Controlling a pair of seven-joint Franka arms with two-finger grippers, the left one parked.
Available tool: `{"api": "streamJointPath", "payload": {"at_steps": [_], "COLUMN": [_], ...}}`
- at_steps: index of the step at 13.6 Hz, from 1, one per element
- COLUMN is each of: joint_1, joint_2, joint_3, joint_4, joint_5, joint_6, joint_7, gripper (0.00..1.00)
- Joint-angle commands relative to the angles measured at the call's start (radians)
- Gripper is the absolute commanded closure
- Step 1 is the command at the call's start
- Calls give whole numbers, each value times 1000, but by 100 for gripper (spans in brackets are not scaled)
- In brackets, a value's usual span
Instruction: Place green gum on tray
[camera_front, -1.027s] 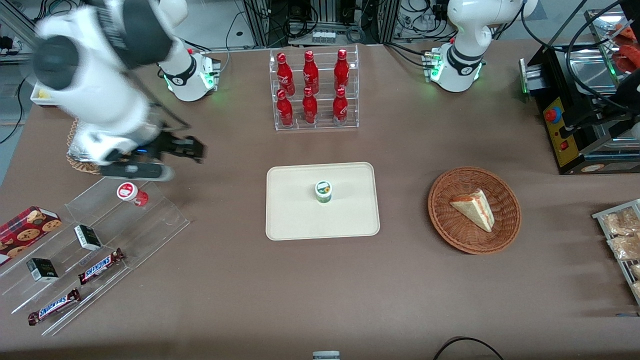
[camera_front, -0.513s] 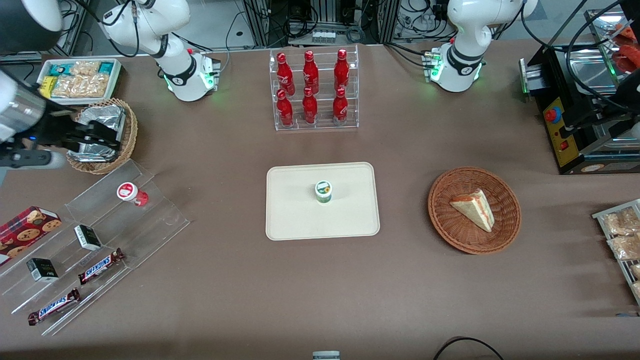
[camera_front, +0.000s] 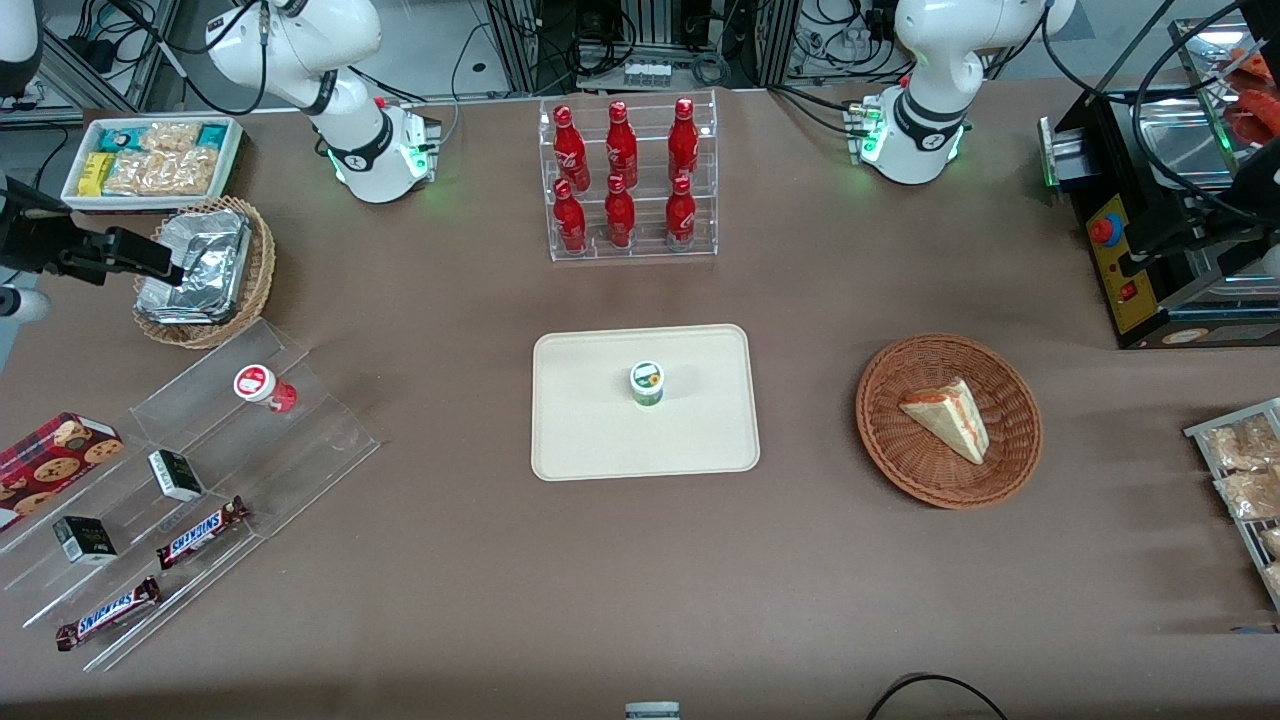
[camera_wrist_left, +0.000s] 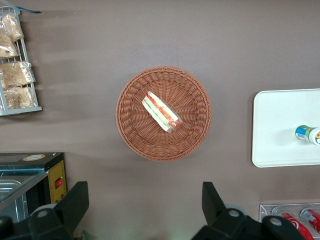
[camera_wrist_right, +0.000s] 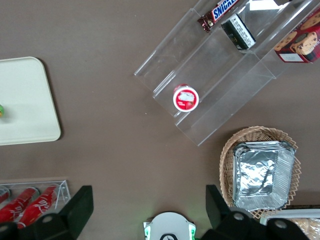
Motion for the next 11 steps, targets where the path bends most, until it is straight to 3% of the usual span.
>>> {"api": "streamJointPath", "payload": {"at_steps": [1,3,6,11], "joint_1": [-7,-45,-225,-274], "joint_2": [-31,-8,20,35], "joint_3": [13,44,246,286], "joint_4": [-41,-21,14,16], "joint_5": [-31,-28,-30,-26], "joint_6": [26,42,39,77], "joint_7": [-7,-10,-2,-11], "gripper": [0,0,0,0]}}
